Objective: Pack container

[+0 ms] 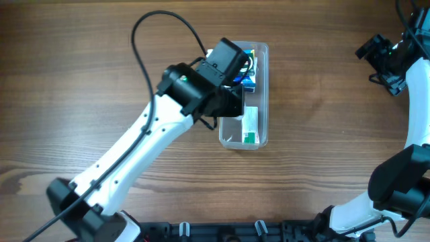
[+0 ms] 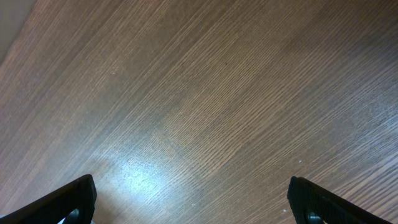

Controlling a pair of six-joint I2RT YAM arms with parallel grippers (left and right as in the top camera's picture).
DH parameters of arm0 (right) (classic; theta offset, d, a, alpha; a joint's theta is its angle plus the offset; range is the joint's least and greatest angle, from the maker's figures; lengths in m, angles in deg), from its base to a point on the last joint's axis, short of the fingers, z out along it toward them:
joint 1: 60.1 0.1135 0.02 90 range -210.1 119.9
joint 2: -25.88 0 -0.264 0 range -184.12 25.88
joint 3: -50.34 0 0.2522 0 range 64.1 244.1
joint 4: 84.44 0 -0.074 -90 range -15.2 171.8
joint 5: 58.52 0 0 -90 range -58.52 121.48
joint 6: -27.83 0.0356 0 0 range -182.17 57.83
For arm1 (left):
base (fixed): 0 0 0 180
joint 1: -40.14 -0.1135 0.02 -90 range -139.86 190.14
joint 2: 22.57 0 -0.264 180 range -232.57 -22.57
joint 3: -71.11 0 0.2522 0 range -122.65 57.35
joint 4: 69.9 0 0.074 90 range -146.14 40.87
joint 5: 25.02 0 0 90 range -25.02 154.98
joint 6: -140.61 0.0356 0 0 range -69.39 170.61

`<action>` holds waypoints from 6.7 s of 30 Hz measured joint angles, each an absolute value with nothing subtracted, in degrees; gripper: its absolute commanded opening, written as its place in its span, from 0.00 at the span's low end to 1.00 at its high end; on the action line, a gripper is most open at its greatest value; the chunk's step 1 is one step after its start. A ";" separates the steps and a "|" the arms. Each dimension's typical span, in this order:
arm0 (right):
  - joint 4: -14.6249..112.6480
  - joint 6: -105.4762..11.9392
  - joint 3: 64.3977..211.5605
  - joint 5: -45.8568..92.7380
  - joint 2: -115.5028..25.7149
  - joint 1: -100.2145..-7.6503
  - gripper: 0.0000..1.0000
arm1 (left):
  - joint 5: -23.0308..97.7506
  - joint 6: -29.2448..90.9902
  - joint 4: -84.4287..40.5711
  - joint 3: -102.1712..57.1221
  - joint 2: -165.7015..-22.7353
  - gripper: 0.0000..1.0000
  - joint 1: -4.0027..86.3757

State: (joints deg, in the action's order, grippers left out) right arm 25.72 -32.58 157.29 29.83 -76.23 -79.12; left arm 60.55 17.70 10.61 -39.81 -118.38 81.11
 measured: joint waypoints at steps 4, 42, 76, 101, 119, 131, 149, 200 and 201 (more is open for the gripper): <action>25.72 -32.58 157.29 29.83 -76.23 -79.12 1.00 | 60.57 16.57 10.41 -39.81 -123.39 0.23 81.98; 25.72 -32.58 157.29 29.86 -76.23 -79.12 1.00 | 65.64 14.53 8.90 -40.34 -137.05 0.63 82.77; 25.72 -32.58 157.29 29.86 -76.23 -79.12 1.00 | 85.84 5.33 20.35 -22.17 -69.88 1.00 98.86; 25.79 -32.58 157.29 29.86 -76.23 -79.12 1.00 | 84.86 14.01 -19.56 12.67 -69.51 1.00 98.66; 25.70 -32.58 157.27 29.86 -76.23 -79.12 1.00 | 62.08 25.86 -56.58 53.08 -36.99 1.00 64.41; 25.92 -32.58 157.27 29.86 -76.23 -79.12 1.00 | 53.56 29.59 -52.93 56.64 -23.57 1.00 49.46; 25.94 -32.58 157.27 29.86 -76.23 -79.12 1.00 | 52.86 32.39 -52.93 56.64 -23.35 1.00 44.15; 28.63 -32.36 123.08 33.96 -5.87 -62.86 1.00 | 52.64 32.54 -53.00 56.64 -23.35 1.00 44.15; 33.61 -32.39 117.84 34.25 -1.96 -62.84 1.00 | 52.64 32.54 -53.04 56.64 -23.35 1.00 44.15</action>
State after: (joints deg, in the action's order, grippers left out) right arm 33.61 -32.39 117.84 34.25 -1.96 -62.84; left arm 52.64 32.54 -53.04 56.64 -23.35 44.15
